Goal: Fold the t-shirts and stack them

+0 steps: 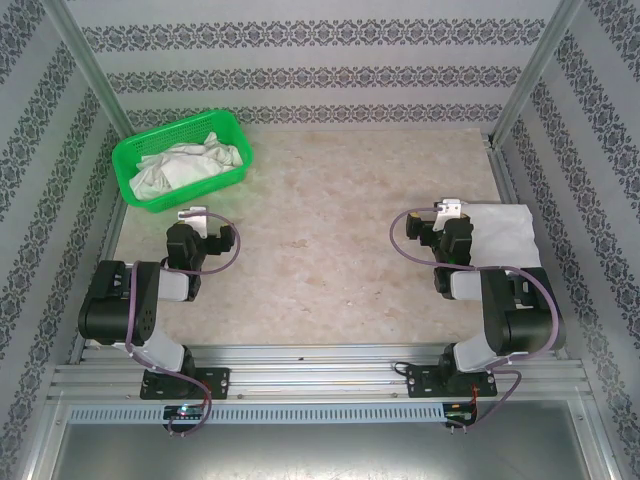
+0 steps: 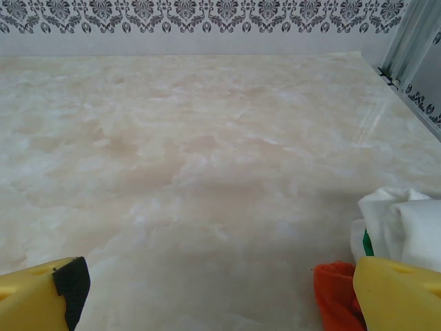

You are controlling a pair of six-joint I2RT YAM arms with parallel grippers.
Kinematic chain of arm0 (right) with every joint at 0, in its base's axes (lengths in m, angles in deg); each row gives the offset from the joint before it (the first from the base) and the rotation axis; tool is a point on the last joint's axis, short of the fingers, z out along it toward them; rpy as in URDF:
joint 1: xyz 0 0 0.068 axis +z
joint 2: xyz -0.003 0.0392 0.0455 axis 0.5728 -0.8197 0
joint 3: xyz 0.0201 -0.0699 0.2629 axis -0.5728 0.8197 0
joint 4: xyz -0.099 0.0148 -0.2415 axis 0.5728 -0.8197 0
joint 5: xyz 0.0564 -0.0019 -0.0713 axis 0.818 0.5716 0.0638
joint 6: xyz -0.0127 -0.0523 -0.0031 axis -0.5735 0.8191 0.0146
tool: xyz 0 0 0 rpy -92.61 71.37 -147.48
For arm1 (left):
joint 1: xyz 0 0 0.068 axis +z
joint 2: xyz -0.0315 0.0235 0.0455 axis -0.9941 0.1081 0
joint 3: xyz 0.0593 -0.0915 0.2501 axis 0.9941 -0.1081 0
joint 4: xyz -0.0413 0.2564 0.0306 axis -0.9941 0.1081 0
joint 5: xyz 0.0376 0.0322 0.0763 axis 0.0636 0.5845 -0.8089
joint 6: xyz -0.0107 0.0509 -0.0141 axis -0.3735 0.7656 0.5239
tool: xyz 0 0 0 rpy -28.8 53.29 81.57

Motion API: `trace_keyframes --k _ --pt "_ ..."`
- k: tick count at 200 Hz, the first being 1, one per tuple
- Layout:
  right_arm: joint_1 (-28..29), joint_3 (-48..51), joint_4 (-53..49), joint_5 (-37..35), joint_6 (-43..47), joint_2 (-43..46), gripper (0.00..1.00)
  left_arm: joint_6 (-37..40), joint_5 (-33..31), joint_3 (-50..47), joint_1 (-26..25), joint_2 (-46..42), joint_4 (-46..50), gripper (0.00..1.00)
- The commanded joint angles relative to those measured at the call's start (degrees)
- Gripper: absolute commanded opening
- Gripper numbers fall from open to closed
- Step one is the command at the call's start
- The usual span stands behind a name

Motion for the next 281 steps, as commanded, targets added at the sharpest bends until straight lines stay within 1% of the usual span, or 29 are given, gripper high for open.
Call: trace_keyframes --k 1,134,150,173,190,208,227,240,250,281 --pt "0.3 0.0 0.2 1.0 0.4 -0.1 0.98 1.2 -0.2 0.4 0.0 0.1 -0.7 1.00" --pt "-0.2 0.4 1.1 2.0 -0.1 0.2 0.98 1.0 -0.7 0.2 0.0 -0.1 -1.1 1.00" --pt "0.2 1.2 -0.3 1.9 0.5 3.5 0.98 0.4 -2.5 -1.5 0.1 -2.9 -2.2 1.00" --pt "1.5 0.9 -7.0 0.2 1.6 10.6 0.98 0.7 -3.7 -3.4 -0.5 -10.9 1.0 1.00" --pt "4.3 -0.4 -12.8 -1.9 3.7 14.8 0.98 -0.1 -6.0 -3.2 -1.4 -18.9 8.0 1.00" --pt "8.2 -2.3 -17.9 -2.9 4.7 18.4 0.98 -1.9 -6.8 -1.2 -2.0 -26.7 15.9 1.00" --pt "13.6 -5.5 -23.7 -3.7 6.2 20.8 0.98 -5.1 -10.1 4.3 -2.2 -30.5 24.5 1.00" --pt "18.0 -8.0 -26.1 -4.6 7.5 21.0 0.98 -6.8 -13.0 10.4 -2.1 -29.1 30.8 1.00" --pt "21.3 -9.7 -26.8 -4.7 7.9 20.4 0.98 -7.3 -14.5 15.6 -2.1 -26.1 35.3 1.00" --pt "32.9 -15.5 -27.1 -5.0 9.8 15.1 0.98 -9.6 -18.8 32.3 -2.0 -12.2 46.2 1.00"
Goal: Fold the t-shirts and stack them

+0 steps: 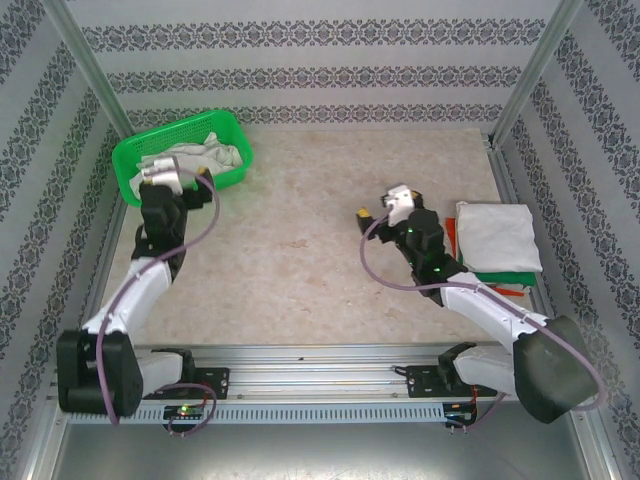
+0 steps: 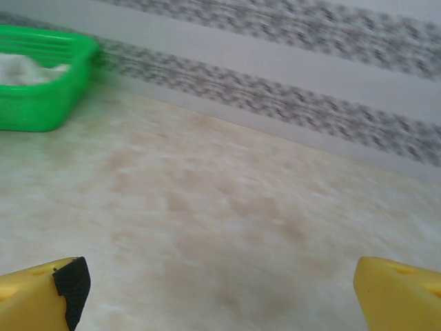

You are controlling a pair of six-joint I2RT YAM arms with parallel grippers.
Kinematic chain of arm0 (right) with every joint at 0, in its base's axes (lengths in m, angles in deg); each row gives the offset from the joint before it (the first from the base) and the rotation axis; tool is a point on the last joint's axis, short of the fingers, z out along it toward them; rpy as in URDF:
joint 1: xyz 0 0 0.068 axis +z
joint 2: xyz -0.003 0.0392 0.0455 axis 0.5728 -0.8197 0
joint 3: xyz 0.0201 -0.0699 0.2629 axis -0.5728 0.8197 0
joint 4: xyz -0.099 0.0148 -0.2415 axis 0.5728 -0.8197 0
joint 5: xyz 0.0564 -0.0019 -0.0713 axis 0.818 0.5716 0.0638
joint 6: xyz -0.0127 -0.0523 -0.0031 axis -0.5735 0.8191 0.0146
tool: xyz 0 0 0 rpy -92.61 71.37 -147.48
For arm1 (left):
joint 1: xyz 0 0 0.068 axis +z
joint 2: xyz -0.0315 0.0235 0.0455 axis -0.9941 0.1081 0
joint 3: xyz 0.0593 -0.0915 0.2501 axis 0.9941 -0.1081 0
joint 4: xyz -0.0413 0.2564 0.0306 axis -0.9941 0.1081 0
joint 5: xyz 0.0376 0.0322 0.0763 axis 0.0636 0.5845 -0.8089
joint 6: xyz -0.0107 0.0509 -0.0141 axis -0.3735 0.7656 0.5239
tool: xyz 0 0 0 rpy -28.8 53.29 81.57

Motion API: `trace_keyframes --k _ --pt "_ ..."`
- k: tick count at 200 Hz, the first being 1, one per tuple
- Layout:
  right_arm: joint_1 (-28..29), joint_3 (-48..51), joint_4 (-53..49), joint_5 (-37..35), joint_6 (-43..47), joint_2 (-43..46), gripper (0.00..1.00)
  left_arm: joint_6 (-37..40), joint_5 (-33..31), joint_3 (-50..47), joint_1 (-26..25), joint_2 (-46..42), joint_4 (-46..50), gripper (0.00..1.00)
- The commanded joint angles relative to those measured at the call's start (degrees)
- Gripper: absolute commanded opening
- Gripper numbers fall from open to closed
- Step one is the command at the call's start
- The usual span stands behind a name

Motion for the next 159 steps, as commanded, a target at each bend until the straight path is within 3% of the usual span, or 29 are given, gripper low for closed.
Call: trace_keyframes --k 1,37,73,120,133,146,159 --pt "7.0 -4.5 -2.8 -1.2 3.0 -3.6 0.98 -3.6 -5.3 10.0 -0.4 8.7 14.7 1.00" --pt "16.8 -10.6 -4.8 -1.1 6.3 -10.6 0.98 -7.4 -6.1 27.1 1.5 25.6 22.8 1.00" --pt "17.4 -10.8 -4.5 0.9 4.6 -13.5 0.98 -12.7 -9.9 43.5 4.1 40.4 35.3 1.00" --pt "16.1 -9.9 -5.4 -0.8 5.2 -15.1 0.98 -19.6 -6.5 54.3 7.1 52.6 43.2 0.99" --pt "15.7 -9.8 -5.2 -0.9 5.0 -15.6 0.98 -20.6 -4.1 56.0 7.4 54.4 43.4 0.77" --pt "15.6 -10.0 -5.0 -0.9 4.8 -16.0 0.98 -21.1 -2.2 56.8 7.5 55.1 42.7 0.38" --pt "15.6 -10.1 -4.9 -0.9 4.8 -16.1 0.98 -21.1 -1.3 57.0 7.5 54.5 41.8 0.05"
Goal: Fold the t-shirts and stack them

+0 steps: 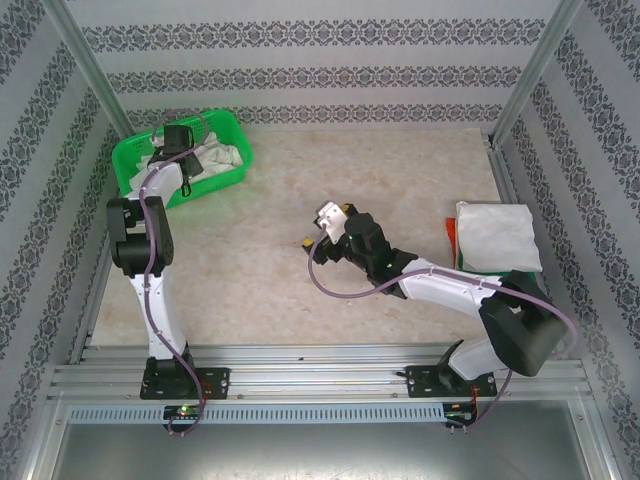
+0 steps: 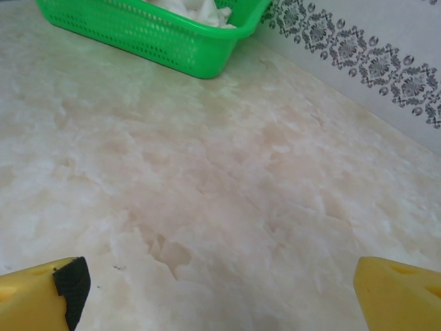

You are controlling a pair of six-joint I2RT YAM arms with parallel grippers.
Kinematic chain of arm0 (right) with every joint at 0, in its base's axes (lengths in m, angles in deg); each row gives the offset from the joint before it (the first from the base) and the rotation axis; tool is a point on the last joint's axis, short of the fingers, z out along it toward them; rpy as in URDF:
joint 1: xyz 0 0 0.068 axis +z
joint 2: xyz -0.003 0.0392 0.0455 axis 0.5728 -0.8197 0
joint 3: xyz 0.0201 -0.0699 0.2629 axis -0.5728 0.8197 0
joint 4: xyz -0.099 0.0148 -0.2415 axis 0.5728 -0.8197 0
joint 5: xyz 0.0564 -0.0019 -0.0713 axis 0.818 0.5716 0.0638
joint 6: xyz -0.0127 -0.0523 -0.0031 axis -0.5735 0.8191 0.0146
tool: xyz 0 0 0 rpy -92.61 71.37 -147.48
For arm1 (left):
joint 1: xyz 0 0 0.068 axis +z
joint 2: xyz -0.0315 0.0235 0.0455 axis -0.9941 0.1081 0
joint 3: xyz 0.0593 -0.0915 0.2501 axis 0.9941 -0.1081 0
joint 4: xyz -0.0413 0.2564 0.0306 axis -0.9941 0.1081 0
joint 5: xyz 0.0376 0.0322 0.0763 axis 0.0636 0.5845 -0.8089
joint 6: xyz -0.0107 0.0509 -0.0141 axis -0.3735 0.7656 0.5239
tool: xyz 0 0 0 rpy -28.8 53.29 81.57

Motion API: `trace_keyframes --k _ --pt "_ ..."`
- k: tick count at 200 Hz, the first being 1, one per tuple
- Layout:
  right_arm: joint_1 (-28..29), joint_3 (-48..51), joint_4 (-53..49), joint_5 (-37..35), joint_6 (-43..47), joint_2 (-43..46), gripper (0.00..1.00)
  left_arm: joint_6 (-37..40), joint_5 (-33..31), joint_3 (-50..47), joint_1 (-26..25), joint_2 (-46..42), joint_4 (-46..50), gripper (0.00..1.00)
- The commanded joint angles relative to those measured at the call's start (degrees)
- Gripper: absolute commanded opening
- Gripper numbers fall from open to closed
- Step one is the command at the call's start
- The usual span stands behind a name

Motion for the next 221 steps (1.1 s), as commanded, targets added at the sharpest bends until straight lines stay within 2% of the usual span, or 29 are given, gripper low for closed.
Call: trace_keyframes --k 1,4,68,110,144,203,221 --pt "-0.3 -0.5 0.2 -1.0 0.4 -0.9 0.98 -2.8 3.2 2.4 0.2 -0.5 2.4 0.03" --pt "-0.3 -0.5 0.2 -1.1 0.4 -0.9 0.98 -2.8 3.3 2.3 0.2 -0.9 2.1 0.00" --pt "-0.3 1.6 1.5 -1.1 -0.9 -0.7 0.98 -1.0 4.5 -1.2 -0.2 -16.2 -6.9 0.00" --pt "-0.5 2.6 3.3 -0.5 -2.5 -0.7 0.98 0.4 9.1 1.7 -3.1 -25.5 -8.3 0.00" --pt "-1.7 3.4 5.4 1.3 -5.4 -0.9 0.98 2.0 12.7 4.5 -8.6 -31.2 -7.4 0.00" --pt "-5.6 6.9 12.4 4.3 -13.9 0.4 0.98 1.7 18.9 4.6 -24.4 -38.2 -8.0 0.00" --pt "-5.9 7.9 14.3 5.2 -15.3 1.2 0.98 1.4 20.4 3.9 -27.7 -40.1 -8.1 0.00"
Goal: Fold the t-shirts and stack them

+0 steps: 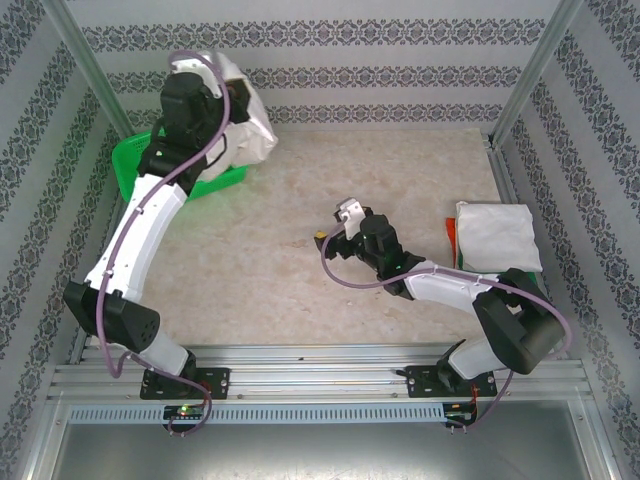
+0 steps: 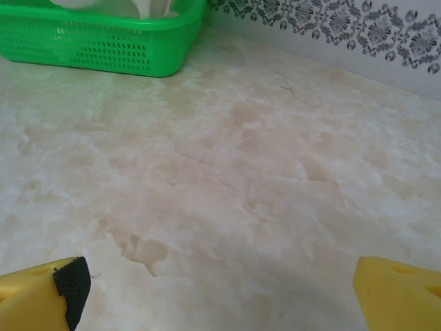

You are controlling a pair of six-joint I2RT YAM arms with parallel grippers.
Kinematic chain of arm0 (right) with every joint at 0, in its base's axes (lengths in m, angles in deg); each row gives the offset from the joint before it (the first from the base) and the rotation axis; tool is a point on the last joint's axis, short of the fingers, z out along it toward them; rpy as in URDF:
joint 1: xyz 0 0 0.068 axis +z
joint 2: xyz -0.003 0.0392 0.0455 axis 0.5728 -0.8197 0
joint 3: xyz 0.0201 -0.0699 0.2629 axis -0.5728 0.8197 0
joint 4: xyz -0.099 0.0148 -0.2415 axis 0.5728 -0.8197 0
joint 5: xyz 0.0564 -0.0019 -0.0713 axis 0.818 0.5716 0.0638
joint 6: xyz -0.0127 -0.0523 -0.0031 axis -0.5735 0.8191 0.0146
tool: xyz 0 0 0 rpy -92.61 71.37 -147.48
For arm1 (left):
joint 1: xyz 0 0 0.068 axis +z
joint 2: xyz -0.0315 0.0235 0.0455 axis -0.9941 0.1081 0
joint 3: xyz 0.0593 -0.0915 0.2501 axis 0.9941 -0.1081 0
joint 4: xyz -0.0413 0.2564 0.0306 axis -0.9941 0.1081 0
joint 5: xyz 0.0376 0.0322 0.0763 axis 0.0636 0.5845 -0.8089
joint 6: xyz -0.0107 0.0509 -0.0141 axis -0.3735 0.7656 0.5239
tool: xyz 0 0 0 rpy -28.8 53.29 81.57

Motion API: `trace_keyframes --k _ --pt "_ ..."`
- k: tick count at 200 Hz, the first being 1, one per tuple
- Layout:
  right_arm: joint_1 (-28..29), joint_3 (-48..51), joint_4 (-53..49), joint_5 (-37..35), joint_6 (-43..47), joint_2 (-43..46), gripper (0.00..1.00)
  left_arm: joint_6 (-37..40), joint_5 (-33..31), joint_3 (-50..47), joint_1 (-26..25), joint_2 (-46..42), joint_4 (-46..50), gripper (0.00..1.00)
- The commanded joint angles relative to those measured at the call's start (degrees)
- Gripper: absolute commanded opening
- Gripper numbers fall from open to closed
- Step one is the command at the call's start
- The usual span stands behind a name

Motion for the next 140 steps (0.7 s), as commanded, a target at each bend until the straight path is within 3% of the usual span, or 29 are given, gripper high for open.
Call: trace_keyframes --k 1,41,69,140 --pt "-0.3 1.5 5.2 2.3 -4.2 1.7 0.98 0.4 4.3 0.9 -3.7 -4.4 -3.6 0.00" --pt "-1.2 3.3 7.1 2.4 -6.0 2.6 0.98 -3.6 5.8 -6.7 -5.1 -10.6 -5.6 0.00" --pt "-2.1 3.0 10.0 4.5 -7.8 0.7 0.98 -5.5 1.7 -14.0 -5.1 -14.9 -6.3 0.00" --pt "-0.2 -12.5 16.3 16.9 -10.4 -17.3 0.98 -11.8 -0.7 -24.4 -5.0 -19.2 -5.6 0.00"
